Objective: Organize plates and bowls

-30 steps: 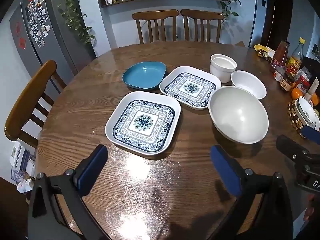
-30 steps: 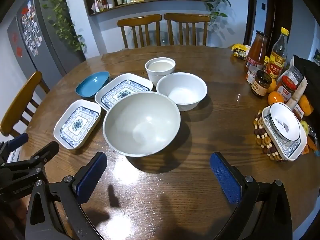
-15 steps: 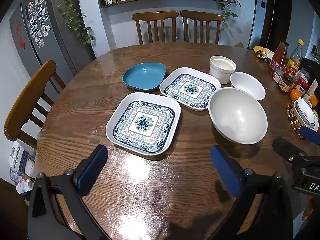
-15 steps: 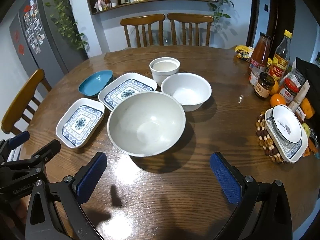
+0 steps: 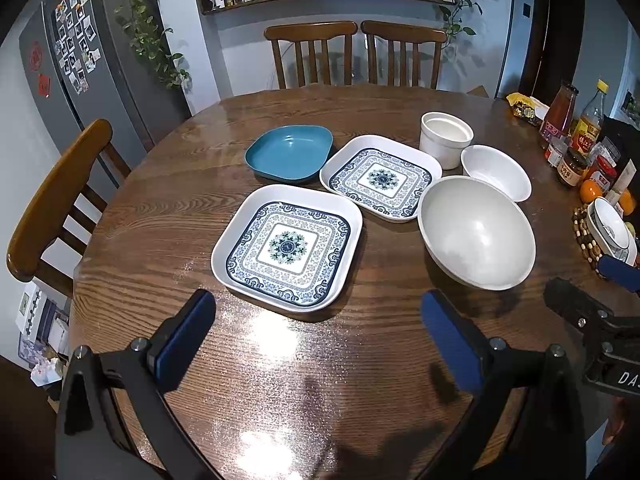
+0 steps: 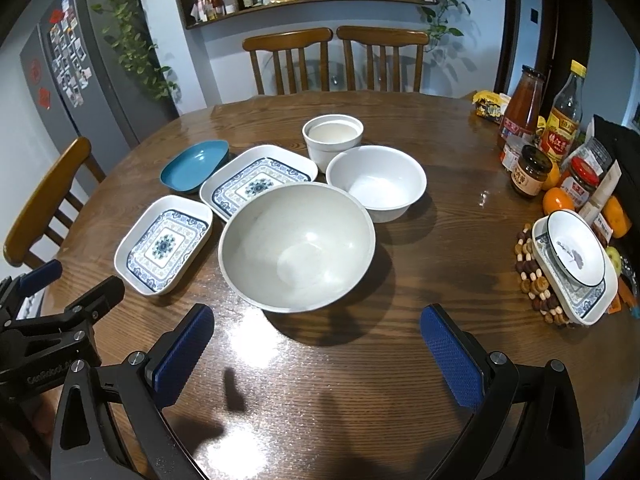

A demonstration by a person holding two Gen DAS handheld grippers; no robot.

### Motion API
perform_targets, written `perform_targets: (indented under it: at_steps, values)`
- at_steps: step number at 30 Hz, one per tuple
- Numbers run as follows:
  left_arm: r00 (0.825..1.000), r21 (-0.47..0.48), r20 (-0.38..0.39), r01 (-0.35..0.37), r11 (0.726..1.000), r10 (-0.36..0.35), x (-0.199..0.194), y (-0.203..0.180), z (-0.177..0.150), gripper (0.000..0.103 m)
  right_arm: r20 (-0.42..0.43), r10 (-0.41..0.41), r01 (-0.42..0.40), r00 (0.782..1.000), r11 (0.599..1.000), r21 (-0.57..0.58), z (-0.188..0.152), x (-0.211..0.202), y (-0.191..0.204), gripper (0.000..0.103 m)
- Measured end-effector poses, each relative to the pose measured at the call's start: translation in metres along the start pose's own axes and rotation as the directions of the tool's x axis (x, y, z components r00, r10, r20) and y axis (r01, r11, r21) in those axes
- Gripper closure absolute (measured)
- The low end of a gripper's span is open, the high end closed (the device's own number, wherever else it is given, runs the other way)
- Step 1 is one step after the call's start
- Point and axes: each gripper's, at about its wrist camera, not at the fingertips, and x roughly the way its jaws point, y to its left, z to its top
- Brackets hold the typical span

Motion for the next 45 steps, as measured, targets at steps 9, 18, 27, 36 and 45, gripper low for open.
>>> perform_targets:
  at_steps: [9,18,27,36,45]
  values:
    - [1.000,-0.003,-0.004,0.003,1.000,-0.003,0.001,0.001,0.000,0.001,-0.005,0.005,-0.005,1.000,1.000,0.000,-0.001,0.001,0.003,0.000]
    - [1.000,-0.003,-0.010,0.008,1.000,-0.009,0.004,0.002,0.000,0.001,-0.010,0.006,-0.006,1.000,1.000,0.000,-0.002,0.003,0.005,0.000]
    - [1.000,-0.014,-0.014,0.017,1.000,-0.018,0.008,0.004,0.001,0.001,-0.018,0.018,-0.018,1.000,1.000,-0.004,-0.004,0.008,0.008,0.000]
    - [0.997,-0.075,-0.034,0.062,0.995,-0.065,0.019,0.025,0.002,0.001,-0.037,0.109,-0.110,0.993,0.994,-0.015,-0.005,0.010,0.023,0.000]
    - [0.997,-0.139,-0.068,0.023,0.990,-0.033,0.042,0.072,0.003,0.009,-0.080,0.203,-0.208,0.976,0.976,-0.062,-0.003,0.020,0.065,0.000]
